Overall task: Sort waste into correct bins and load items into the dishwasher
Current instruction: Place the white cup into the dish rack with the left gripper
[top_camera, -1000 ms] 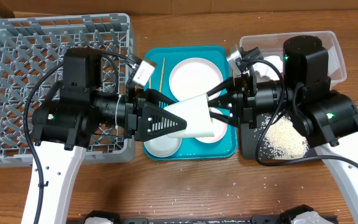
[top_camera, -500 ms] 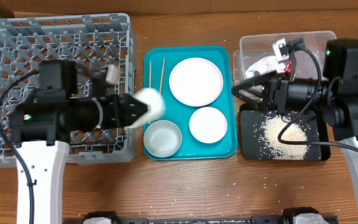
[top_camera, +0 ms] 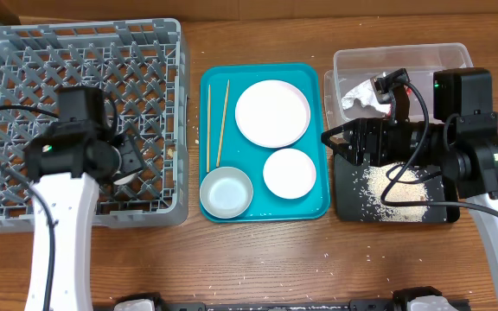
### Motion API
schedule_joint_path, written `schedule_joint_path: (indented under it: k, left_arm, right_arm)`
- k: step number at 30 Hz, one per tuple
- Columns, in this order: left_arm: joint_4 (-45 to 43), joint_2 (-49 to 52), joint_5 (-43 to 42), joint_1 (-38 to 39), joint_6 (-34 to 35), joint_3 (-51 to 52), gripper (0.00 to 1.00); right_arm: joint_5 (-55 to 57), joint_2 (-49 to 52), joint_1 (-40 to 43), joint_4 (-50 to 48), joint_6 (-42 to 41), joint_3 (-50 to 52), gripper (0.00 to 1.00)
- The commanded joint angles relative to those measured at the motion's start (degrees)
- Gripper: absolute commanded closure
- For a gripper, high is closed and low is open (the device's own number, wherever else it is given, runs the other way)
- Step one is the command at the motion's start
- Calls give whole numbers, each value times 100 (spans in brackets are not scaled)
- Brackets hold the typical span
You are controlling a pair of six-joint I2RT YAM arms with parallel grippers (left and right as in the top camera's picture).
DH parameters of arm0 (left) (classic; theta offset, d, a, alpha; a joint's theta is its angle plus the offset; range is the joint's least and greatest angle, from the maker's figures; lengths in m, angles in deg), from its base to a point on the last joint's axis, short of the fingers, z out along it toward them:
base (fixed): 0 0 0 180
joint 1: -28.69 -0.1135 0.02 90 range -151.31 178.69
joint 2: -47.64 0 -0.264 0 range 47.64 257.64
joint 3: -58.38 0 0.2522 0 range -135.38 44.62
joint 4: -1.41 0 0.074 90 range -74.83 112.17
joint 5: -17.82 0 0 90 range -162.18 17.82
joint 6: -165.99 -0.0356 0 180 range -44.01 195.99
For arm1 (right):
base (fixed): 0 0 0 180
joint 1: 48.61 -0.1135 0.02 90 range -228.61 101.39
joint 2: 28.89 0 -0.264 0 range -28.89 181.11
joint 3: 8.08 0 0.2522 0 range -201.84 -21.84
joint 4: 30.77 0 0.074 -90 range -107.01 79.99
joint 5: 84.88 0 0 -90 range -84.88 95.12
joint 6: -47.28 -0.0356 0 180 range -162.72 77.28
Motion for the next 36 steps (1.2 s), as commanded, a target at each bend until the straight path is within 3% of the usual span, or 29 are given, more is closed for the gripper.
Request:
schedule_joint_path:
  k: [1, 5, 10, 14, 23, 30, 36]
  left_arm:
    - [-101, 339, -94, -20, 162, 299, 52]
    - [136, 507, -57, -20, 210, 297, 54]
    - [190, 498, -37, -20, 229, 282, 48]
    - [393, 481, -245, -20, 249, 74, 53]
    - [1036, 461, 85, -22, 278, -765, 39]
    - [903, 479, 269, -173, 470, -192, 32]
    - [160, 520, -127, -629, 461, 542, 25]
  right_arm:
    - [144, -107, -13, -7, 7, -90, 28]
    - [144, -105, -13, 26, 7, -90, 28]
    - [146, -72, -13, 31, 7, -90, 28]
    - [146, -31, -13, 33, 4, -90, 28]
    - [146, -20, -13, 35, 4, -90, 27]
    - [146, -20, -13, 83, 7, -90, 28]
    - [144, -20, -13, 70, 7, -90, 28]
